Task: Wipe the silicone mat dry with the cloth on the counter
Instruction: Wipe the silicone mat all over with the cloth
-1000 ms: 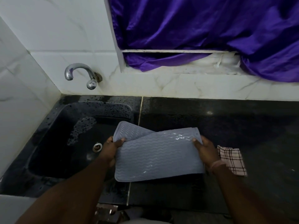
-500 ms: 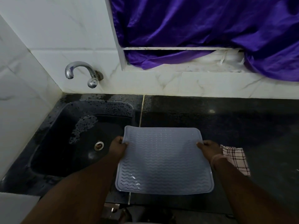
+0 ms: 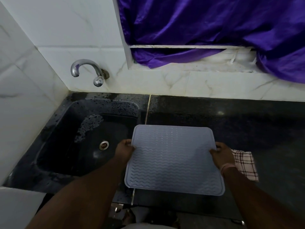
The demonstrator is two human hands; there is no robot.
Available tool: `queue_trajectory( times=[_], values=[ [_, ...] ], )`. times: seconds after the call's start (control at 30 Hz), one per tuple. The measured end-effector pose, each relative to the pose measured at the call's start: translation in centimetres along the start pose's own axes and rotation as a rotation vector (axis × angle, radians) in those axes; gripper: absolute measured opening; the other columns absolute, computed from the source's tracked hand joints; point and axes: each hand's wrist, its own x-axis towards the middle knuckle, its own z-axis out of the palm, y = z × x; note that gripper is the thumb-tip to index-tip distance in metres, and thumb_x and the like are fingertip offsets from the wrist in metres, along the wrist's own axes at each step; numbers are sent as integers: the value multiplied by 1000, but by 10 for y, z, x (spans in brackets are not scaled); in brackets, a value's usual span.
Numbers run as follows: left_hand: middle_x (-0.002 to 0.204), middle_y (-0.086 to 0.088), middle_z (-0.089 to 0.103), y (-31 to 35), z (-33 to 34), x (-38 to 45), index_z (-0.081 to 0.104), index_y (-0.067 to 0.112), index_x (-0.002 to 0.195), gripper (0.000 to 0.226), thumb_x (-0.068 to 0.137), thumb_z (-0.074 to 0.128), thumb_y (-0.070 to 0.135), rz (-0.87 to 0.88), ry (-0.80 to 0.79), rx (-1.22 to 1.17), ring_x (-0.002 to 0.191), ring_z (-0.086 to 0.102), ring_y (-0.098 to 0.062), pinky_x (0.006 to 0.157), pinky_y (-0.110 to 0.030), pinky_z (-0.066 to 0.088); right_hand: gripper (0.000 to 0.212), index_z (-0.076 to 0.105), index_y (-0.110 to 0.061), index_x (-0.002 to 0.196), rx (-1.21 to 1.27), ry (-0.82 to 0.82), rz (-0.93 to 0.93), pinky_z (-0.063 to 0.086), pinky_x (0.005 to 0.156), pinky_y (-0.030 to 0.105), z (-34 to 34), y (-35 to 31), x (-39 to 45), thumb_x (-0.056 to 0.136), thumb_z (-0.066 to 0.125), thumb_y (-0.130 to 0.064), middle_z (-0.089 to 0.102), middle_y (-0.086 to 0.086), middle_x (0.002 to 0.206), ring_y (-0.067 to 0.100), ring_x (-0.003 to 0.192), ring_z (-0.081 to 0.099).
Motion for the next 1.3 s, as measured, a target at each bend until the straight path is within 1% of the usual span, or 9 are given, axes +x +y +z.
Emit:
queue_trajectory(
  times=[0.17, 0.27, 0.43, 0.6, 0.77, 0.97, 1.07, 1.17, 1.3],
  values=[
    [94, 4, 69, 0, 8, -16, 61, 27, 93, 25, 84, 75, 9, 119, 153, 168, 96, 67, -19, 79, -32, 52, 34, 62, -9, 124, 5, 173, -173, 40, 83, 29, 10, -8, -16, 92, 54, -1, 67, 16, 116, 33, 102, 61],
    [96, 3, 70, -3, 10, -25, 63, 25, 98, 26, 83, 74, 8, 135, 199, 150, 95, 67, -20, 86, -38, 55, 28, 63, -10, 121, 23, 219, -147, 41, 82, 28, 13, -6, -19, 95, 52, -7, 67, 17, 115, 30, 98, 61],
    [99, -2, 69, -31, 6, -41, 65, 16, 108, 31, 81, 73, 4, 40, 252, 240, 99, 66, -24, 87, -34, 51, 39, 60, -12, 122, -512, 406, -94, 39, 97, 55, -1, 23, -28, 88, 66, -30, 53, 21, 128, 43, 114, 49],
    [88, 2, 68, -45, 5, -59, 66, 20, 97, 29, 76, 72, 2, 100, 244, 306, 91, 67, -23, 78, -27, 48, 66, 33, -24, 145, -522, 316, 48, 28, 106, 69, -21, 51, -41, 89, 62, -41, 32, 22, 150, 51, 131, 34],
    [101, -6, 73, -57, -9, -69, 68, 16, 104, 22, 82, 75, 16, 129, 235, 348, 98, 67, -26, 85, -32, 51, 46, 54, -14, 130, -69, 333, -124, 45, 105, 55, -32, 45, -44, 85, 57, -1, 61, 15, 127, 37, 118, 58],
    [109, -14, 71, -53, -29, -84, 68, 12, 105, 15, 93, 60, 15, 68, 404, 157, 105, 65, -35, 88, -34, 48, 36, 52, -20, 128, 188, 430, -210, 52, 99, 44, -9, -8, -98, 94, 62, -18, 63, 8, 124, 25, 113, 61],
    [104, -19, 70, -47, -25, -100, 66, 6, 112, 19, 95, 58, 9, 38, 207, -80, 93, 67, -34, 84, -41, 57, 28, 62, -30, 117, 646, 217, -71, 58, 86, 35, 17, -31, -139, 93, 61, -15, 70, -3, 112, 19, 103, 68],
    [96, -18, 65, -33, -16, -136, 64, -1, 117, 25, 99, 58, 16, -12, -248, -295, 76, 62, -24, 67, -35, 54, 30, 68, -18, 121, 909, -44, 53, 58, 88, 48, 47, -45, -176, 95, 57, -10, 74, 9, 111, 31, 101, 71],
    [116, -8, 73, -20, -6, -173, 67, 16, 123, 47, 92, 64, 52, -162, -728, -328, 112, 66, -28, 101, -48, 52, 35, 62, -7, 130, 1151, -211, 148, 53, 95, 55, 86, -53, -221, 98, 47, -6, 69, 20, 119, 38, 108, 66]
  ],
)
